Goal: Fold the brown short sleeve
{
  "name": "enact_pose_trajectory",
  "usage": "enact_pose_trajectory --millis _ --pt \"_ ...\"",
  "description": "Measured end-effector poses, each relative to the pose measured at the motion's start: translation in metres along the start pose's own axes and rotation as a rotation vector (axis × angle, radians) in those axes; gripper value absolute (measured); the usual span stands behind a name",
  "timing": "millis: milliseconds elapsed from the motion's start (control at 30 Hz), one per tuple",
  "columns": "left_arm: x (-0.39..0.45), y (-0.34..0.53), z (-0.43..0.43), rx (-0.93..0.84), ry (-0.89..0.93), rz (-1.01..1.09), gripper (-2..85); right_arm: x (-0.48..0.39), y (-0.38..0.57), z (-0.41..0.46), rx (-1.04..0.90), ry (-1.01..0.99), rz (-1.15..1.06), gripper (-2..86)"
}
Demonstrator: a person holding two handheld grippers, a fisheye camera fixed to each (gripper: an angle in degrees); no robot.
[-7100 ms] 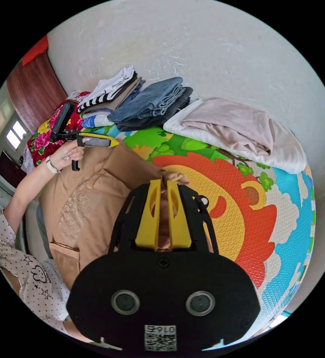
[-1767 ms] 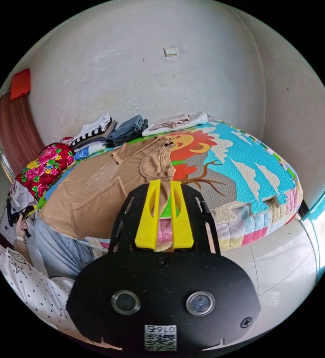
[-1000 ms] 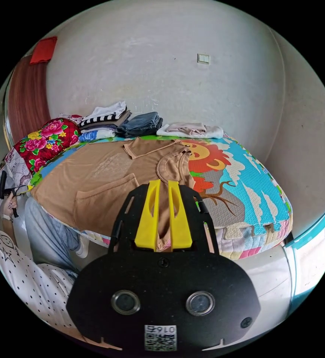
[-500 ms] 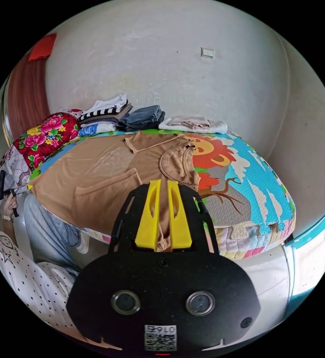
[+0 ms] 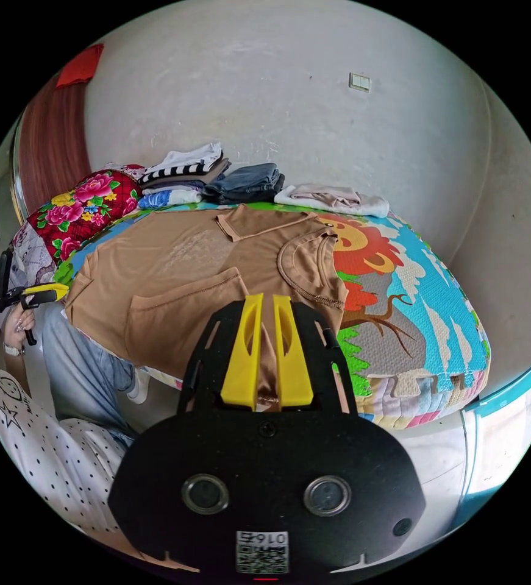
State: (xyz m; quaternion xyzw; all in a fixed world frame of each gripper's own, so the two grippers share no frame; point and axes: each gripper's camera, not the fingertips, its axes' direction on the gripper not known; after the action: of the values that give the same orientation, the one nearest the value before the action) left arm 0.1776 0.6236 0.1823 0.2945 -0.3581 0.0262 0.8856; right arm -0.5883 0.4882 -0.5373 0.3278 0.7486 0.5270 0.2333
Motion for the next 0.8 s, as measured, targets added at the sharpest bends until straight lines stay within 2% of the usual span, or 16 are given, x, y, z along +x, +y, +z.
enact_pose_trajectory --millis 133,433,600,667,800 --pt "-0.016 -0.002 -0.005 0.030 -0.047 -0.101 7.9 0.003 -0.002 -0.003 0.001 0.004 0.015 1.5" --pt "-0.009 -0.025 0.038 -0.036 0.021 -0.115 8.0 -0.002 -0.013 -0.001 -0.011 0.003 0.007 1.6" --pt "0.029 -0.024 0.044 -0.003 0.126 0.008 6.3 0.001 -0.020 -0.002 -0.009 0.007 0.026 1.6" --pt "0.041 -0.022 0.046 -0.013 0.116 0.027 6.5 0.002 -0.022 0.000 -0.008 0.004 0.038 1.6" --pt "0.050 -0.017 0.037 0.049 -0.015 -0.010 7.3 -0.002 -0.031 0.006 -0.017 0.003 0.031 1.6"
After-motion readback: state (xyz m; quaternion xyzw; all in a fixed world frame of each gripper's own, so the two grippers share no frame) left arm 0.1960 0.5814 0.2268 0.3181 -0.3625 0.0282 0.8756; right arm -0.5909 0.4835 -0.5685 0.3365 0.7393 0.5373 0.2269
